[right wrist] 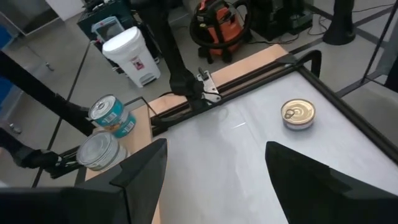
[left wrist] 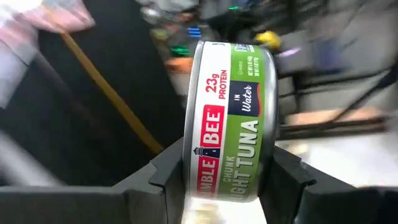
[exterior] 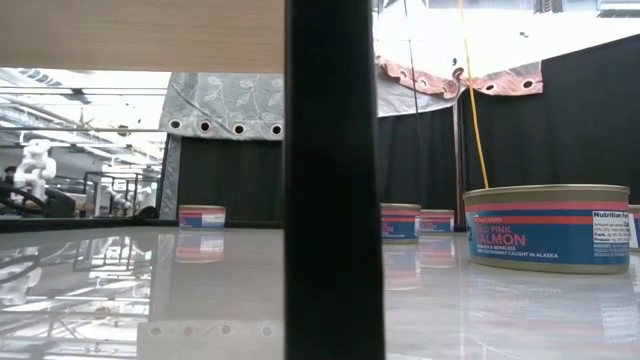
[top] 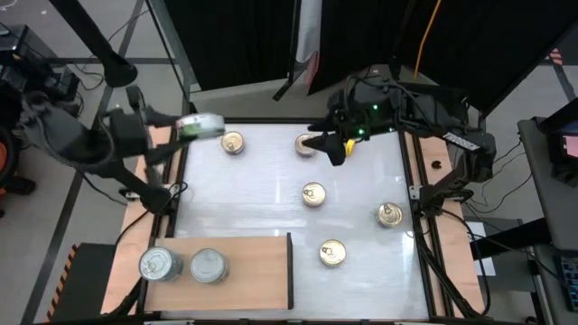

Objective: Stack canned seafood by type on shelf
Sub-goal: Stack the green tuna can on top of the green tuna can on the shelf

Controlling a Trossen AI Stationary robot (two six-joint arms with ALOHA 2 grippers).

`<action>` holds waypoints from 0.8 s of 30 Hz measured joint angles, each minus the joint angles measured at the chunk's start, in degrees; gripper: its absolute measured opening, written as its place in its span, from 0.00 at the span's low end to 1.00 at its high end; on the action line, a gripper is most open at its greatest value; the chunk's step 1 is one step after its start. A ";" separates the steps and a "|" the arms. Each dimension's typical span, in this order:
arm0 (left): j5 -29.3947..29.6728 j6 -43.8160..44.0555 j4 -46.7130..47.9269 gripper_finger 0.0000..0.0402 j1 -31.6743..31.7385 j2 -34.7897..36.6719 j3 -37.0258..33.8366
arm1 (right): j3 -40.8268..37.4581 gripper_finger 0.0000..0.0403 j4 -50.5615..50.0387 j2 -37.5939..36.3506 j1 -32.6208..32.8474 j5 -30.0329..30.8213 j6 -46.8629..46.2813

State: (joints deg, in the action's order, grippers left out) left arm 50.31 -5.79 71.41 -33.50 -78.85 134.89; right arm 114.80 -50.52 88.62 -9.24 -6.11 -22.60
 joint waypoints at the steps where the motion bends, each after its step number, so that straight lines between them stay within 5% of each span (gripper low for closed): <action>1: -3.65 4.65 1.34 0.39 0.00 0.31 0.00 | 0.00 0.65 0.13 0.00 -0.46 -0.04 0.25; 9: -30.21 44.25 12.64 0.40 -0.69 1.43 -0.17 | -0.02 0.65 1.09 0.00 -3.47 -4.61 2.94; 14: -33.86 55.60 14.66 0.40 -1.57 1.42 -0.11 | -0.11 0.65 5.54 0.00 -1.97 -6.17 6.98; 20: -46.02 74.56 13.01 0.40 -1.40 2.84 -0.14 | -0.09 0.65 22.42 0.82 7.06 -0.99 29.53; 24: -50.50 82.51 12.02 0.40 -1.31 4.26 -0.11 | -0.05 0.65 36.76 4.24 13.38 8.66 47.57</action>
State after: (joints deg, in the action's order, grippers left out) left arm -0.19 76.72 83.43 -34.81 -74.58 134.78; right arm 114.75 -13.76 92.86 4.13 2.55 24.97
